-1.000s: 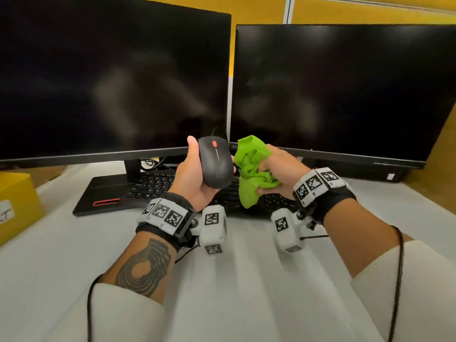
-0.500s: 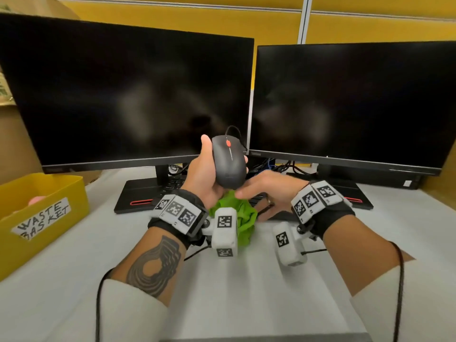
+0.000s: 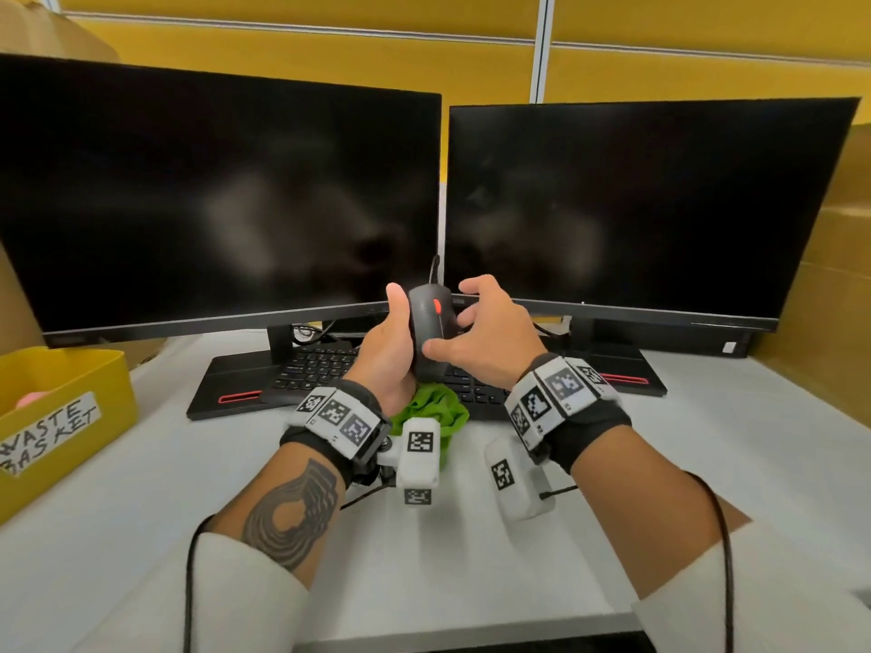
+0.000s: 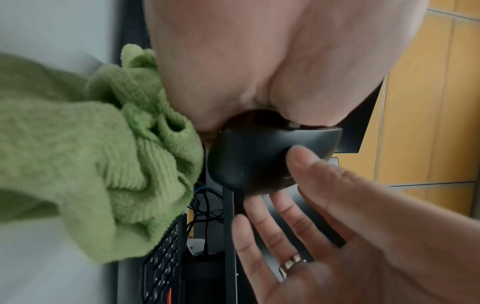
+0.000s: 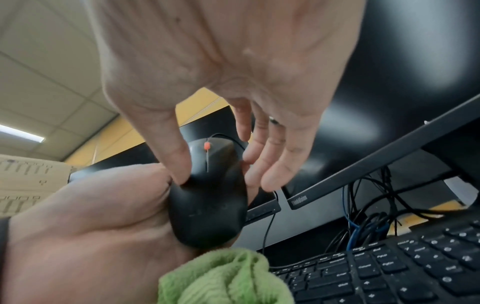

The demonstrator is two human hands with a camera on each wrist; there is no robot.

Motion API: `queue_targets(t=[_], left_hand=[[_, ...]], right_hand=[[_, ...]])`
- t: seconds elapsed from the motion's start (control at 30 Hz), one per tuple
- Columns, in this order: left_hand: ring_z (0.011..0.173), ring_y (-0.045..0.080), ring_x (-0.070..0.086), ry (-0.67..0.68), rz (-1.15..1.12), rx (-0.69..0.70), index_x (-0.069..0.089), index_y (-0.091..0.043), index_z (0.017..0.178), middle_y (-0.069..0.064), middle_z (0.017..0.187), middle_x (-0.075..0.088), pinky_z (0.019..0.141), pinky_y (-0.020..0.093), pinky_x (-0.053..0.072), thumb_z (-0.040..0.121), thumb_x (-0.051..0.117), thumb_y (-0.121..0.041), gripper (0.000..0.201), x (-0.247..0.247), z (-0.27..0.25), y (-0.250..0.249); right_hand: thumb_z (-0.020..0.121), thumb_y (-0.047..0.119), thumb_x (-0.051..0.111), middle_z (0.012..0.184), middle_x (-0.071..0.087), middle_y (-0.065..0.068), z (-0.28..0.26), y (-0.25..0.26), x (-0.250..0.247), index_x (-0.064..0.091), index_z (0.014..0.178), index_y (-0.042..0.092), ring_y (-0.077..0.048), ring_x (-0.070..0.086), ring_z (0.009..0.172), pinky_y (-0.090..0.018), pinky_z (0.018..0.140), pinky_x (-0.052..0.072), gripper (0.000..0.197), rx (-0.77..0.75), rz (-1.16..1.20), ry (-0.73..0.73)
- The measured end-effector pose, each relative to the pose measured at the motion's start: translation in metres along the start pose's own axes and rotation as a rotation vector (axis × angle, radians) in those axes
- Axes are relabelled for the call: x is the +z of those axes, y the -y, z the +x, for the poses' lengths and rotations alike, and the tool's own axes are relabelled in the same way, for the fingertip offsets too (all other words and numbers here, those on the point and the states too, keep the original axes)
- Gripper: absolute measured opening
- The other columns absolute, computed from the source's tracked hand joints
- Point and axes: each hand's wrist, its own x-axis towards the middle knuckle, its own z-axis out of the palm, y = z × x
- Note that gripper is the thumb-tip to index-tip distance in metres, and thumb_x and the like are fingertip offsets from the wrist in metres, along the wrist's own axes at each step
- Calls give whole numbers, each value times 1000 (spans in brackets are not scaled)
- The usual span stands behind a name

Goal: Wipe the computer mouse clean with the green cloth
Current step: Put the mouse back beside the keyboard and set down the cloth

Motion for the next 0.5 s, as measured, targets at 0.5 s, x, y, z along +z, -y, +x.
queue_targets(t=[0.5], left_hand=[[115,14,69,52,572,205,55,-25,136,0,123,74,107,41,49,106,33,-65,55,-12,10,6]], right_hand=[[57,37,93,119,51,0,-7,-16,10,42,122,25,-22,56,104,-40,91,52,83,45,-53,-189]])
